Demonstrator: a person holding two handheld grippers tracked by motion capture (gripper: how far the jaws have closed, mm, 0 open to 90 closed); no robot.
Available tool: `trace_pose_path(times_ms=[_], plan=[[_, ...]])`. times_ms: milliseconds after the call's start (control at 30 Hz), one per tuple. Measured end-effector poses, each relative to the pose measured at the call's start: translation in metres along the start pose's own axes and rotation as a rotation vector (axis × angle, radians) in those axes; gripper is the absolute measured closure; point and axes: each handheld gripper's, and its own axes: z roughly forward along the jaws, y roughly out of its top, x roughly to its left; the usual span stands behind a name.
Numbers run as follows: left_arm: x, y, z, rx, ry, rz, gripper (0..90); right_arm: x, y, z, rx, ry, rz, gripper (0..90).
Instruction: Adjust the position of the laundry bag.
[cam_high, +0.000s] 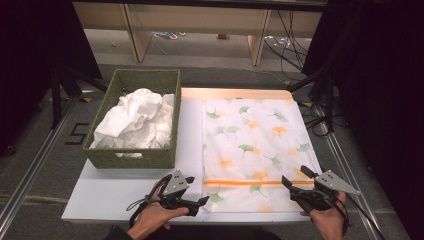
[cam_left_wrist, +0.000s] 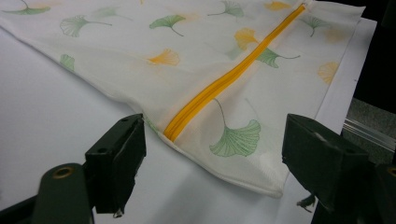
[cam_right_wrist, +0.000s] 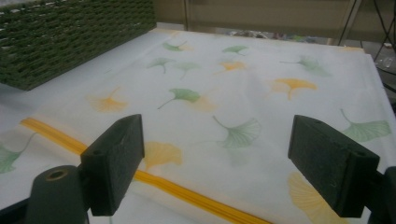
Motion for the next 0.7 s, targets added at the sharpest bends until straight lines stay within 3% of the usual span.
trace_pose_path(times_ms=[33,67,133,167,200,233,267,300,333,400,433,467,533,567,600,633,667,700], plan=[[-0.001,0.0,0.004,0.016,0.005,-0.026,23.2,-0.003,0.001,-0.002,0.01,-0.014,-0.014,19.9],[0.001,0.001,0.006,0.028,0.002,-0.004,23.7,-0.006,0.001,-0.003,0.023,-0.033,-0.023,20.2],[0.0,0.0,0.011,0.052,-0.001,-0.038,25.8,-0.01,0.0,-0.002,0.004,-0.035,-0.005,20.4],[0.0,0.0,0.011,0.052,-0.001,-0.038,26.4,-0.013,0.0,-0.004,0.018,-0.051,-0.017,20.5],[0.0,0.0,0.015,0.055,0.004,-0.037,27.1,-0.014,-0.001,-0.002,-0.001,-0.047,-0.009,20.6],[0.002,0.0,0.018,0.086,0.008,-0.005,28.0,-0.017,-0.001,-0.004,0.018,-0.062,-0.021,20.7],[0.0,0.0,0.02,0.102,0.015,-0.025,28.3,-0.016,-0.001,-0.002,0.008,-0.052,0.017,20.8],[0.0,0.0,0.022,0.101,0.014,-0.031,28.6,-0.017,-0.002,-0.002,0.009,-0.063,0.021,20.9],[0.0,0.0,0.022,0.101,0.014,-0.031,29.0,-0.021,-0.001,-0.005,0.038,-0.079,-0.009,21.0],[0.001,0.0,0.026,0.145,0.016,-0.01,30.4,-0.024,-0.002,-0.002,0.012,-0.076,0.001,21.9],[0.001,-0.001,0.029,0.152,0.015,-0.021,30.3,-0.025,-0.001,-0.003,0.024,-0.082,0.009,22.2],[0.001,-0.001,0.03,0.164,0.023,-0.017,30.3,-0.028,-0.001,-0.004,0.04,-0.099,-0.015,22.5],[0.003,-0.001,0.033,0.18,0.038,0.0,30.3,-0.032,-0.002,-0.001,0.033,-0.101,-0.003,23.8],[0.005,0.0,0.035,0.174,0.04,0.008,30.1,-0.035,-0.001,-0.003,0.063,-0.121,-0.023,24.7],[0.006,0.0,0.038,0.167,0.038,-0.003,29.1,-0.035,0.0,-0.004,0.085,-0.119,0.004,26.5],[0.008,0.001,0.039,0.175,0.041,0.016,28.2,-0.037,-0.002,-0.001,0.077,-0.108,0.029,28.0],[0.008,0.001,0.041,0.176,0.056,0.006,28.3,-0.041,0.0,-0.004,0.118,-0.131,0.0,29.2],[0.009,0.001,0.043,0.189,0.048,0.018,28.7,-0.043,0.0,-0.002,0.126,-0.115,0.034,29.4]])
